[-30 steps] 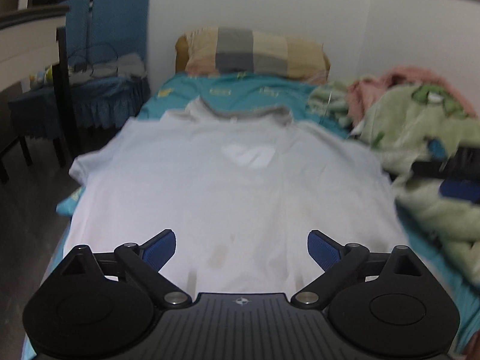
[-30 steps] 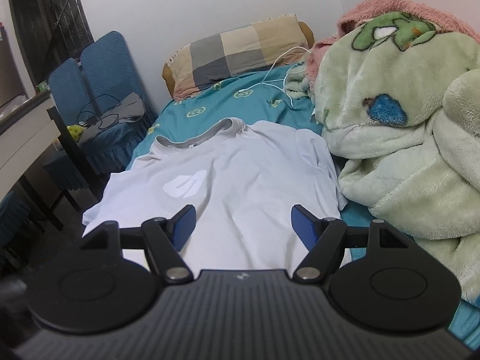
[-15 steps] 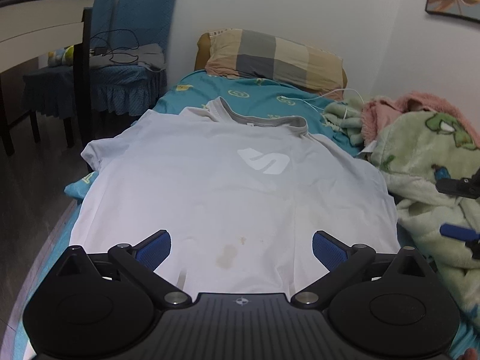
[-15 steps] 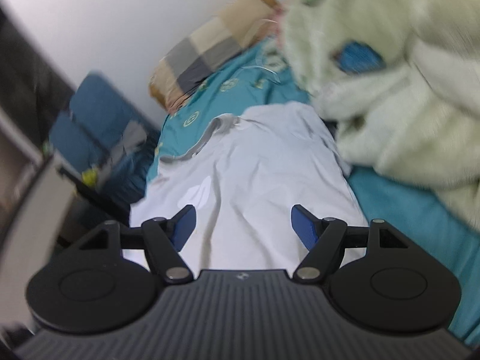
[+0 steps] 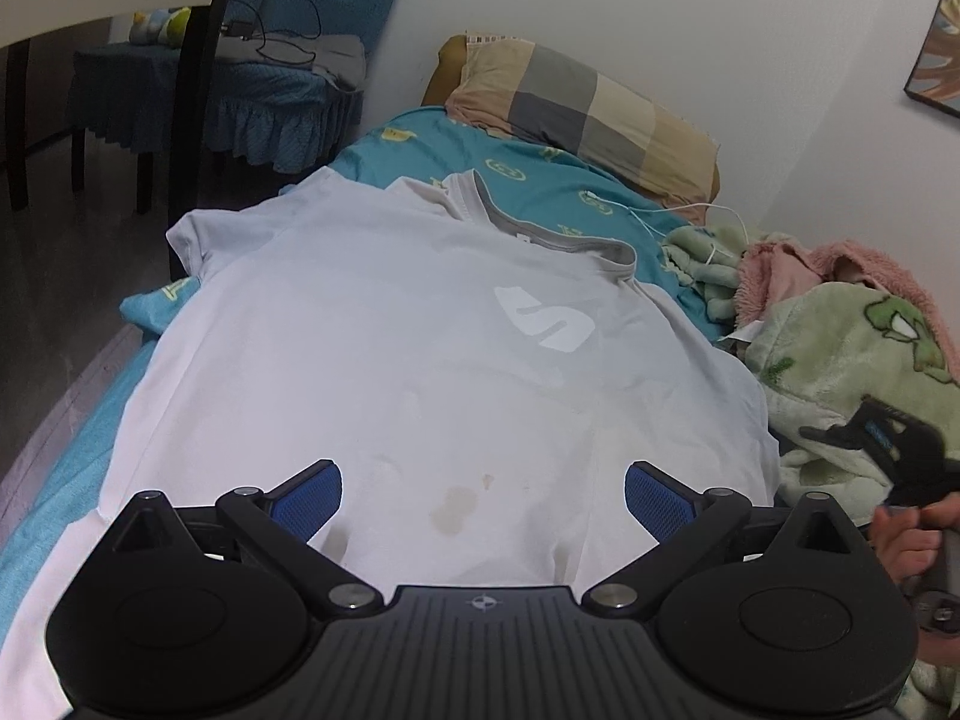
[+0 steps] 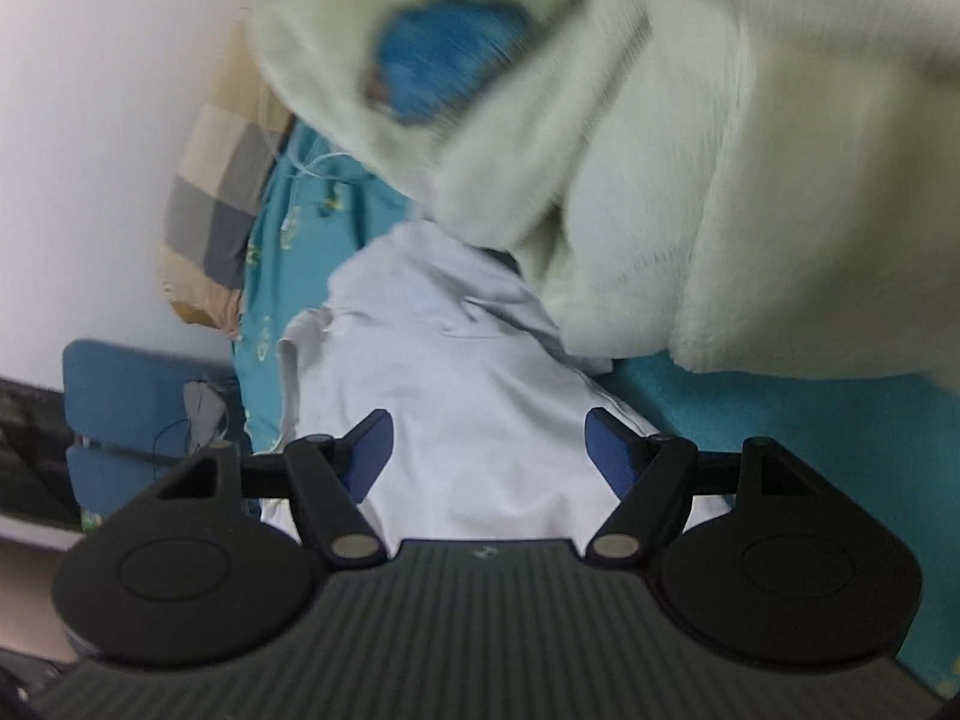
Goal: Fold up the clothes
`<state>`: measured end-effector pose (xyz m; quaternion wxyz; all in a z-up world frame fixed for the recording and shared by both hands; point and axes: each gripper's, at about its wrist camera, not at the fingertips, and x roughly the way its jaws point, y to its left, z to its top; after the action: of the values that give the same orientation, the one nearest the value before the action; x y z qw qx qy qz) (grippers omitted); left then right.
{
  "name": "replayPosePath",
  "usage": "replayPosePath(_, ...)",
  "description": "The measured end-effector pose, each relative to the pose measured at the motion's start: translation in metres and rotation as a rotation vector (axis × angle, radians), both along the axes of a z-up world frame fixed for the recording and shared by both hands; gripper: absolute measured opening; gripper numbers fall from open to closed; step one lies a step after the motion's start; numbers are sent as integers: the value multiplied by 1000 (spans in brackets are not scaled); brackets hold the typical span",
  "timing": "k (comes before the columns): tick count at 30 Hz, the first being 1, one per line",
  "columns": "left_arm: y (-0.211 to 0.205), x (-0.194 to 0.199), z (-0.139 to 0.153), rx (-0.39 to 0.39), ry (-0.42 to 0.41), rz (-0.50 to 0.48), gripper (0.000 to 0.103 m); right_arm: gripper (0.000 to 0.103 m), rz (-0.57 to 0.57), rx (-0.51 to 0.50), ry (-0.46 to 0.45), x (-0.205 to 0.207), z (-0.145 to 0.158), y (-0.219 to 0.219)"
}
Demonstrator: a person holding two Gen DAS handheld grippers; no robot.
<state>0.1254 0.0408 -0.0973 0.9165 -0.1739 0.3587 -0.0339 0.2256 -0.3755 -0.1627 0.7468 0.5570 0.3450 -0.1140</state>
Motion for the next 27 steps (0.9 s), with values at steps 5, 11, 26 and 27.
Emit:
replayPosePath(5, -1, 7, -9, -10, 32, -8, 102, 70, -164, 63, 1, 5, -44, -8)
replayPosePath(11, -2, 12, -17, -1, 55, 1, 102, 36, -247, 122, -116, 12, -62, -11)
replayPosePath(26, 6, 14, -9, 4, 27, 39, 102, 17, 503, -885, -319, 46, 33, 151)
replayPosePath(27, 7, 14, -9, 6, 22, 41, 102, 16, 588, -914, -322, 45, 27, 165)
